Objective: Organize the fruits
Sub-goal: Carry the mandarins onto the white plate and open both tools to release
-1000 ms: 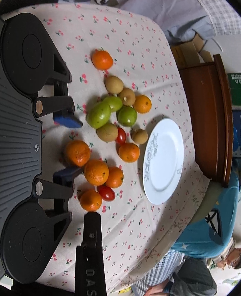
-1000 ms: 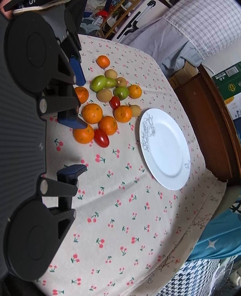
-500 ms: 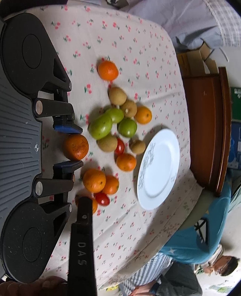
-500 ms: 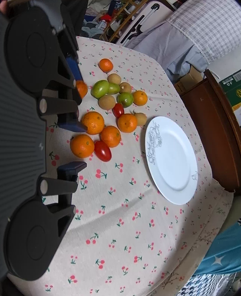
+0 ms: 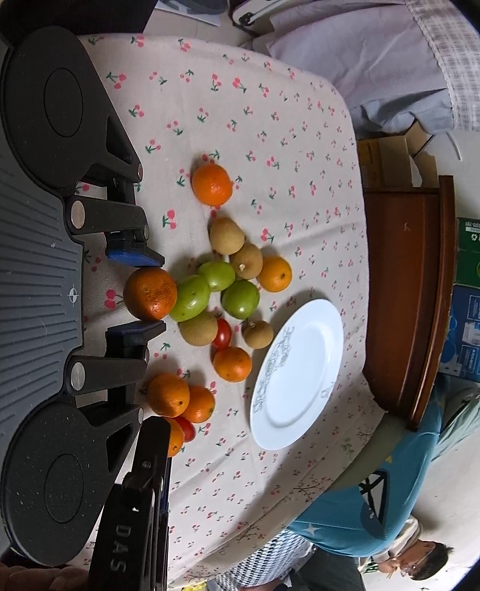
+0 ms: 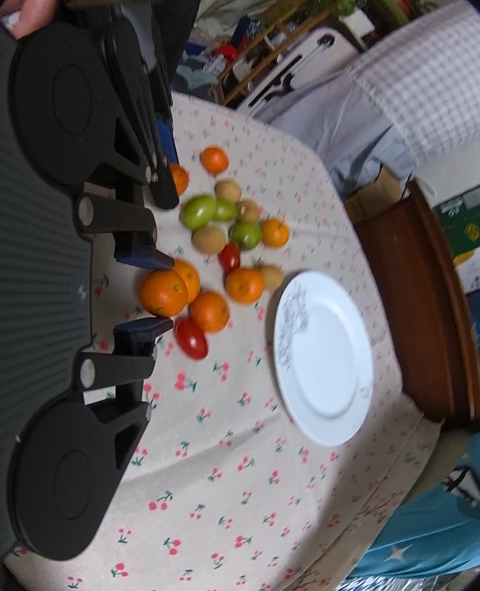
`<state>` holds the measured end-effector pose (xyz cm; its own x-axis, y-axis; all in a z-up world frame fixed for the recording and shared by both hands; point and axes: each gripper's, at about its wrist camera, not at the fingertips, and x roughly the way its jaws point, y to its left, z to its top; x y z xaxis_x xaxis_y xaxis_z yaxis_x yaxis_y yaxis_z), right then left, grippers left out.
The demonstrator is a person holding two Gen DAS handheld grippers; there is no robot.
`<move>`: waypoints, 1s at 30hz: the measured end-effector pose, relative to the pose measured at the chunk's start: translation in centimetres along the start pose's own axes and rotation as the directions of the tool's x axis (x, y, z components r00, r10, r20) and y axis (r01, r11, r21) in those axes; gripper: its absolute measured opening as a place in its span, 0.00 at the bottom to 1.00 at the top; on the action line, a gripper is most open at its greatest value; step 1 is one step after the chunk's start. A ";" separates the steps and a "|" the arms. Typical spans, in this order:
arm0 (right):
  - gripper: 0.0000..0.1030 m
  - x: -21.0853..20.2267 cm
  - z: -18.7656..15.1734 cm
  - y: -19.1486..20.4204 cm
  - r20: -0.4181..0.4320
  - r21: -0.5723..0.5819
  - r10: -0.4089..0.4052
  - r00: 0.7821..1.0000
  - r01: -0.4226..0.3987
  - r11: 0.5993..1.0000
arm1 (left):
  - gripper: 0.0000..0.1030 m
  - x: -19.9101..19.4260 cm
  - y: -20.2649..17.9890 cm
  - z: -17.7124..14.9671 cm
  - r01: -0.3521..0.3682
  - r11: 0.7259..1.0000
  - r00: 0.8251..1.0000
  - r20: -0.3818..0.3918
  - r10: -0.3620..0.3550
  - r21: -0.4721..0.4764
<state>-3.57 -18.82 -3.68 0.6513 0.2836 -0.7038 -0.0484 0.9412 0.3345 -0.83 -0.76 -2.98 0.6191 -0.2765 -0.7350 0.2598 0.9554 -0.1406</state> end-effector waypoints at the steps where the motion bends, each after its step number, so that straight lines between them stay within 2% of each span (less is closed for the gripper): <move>1: 0.27 -0.1 0.1 0.1 0.008 0.000 0.008 1.000 -0.008 1.000 | 0.27 -0.1 0.0 0.1 0.001 1.000 1.000 0.003 -0.001 -0.002; 7: 0.27 0.2 0.3 0.7 0.001 -0.023 -0.012 1.000 0.012 1.000 | 0.27 -0.5 0.3 1.1 0.005 1.000 1.000 0.019 -0.005 -0.007; 13: 0.27 -0.2 1.3 1.0 0.052 -0.054 -0.046 0.998 0.048 0.997 | 0.27 -0.7 1.1 2.8 0.015 1.000 0.999 0.029 -0.015 -0.010; 20: 0.27 0.1 3.1 0.9 0.078 -0.062 -0.044 0.996 0.049 0.997 | 0.27 -0.7 1.4 5.5 0.009 1.000 0.998 0.061 -0.010 0.014; 27: 0.27 0.9 5.3 -0.3 0.080 -0.014 -0.010 0.997 0.011 1.000 | 0.27 0.4 0.6 7.8 0.051 0.998 0.998 0.036 -0.053 0.044; 30: 0.27 1.1 6.1 -0.9 0.095 0.007 -0.018 0.995 0.018 1.000 | 0.27 0.9 0.1 8.8 0.077 0.995 0.997 0.026 -0.078 0.056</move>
<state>1.82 -20.54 -0.90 0.7213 0.2475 -0.6469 -0.0319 0.9448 0.3260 6.26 -1.86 2.17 0.6159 -0.3530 -0.7044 0.3475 0.9241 -0.1592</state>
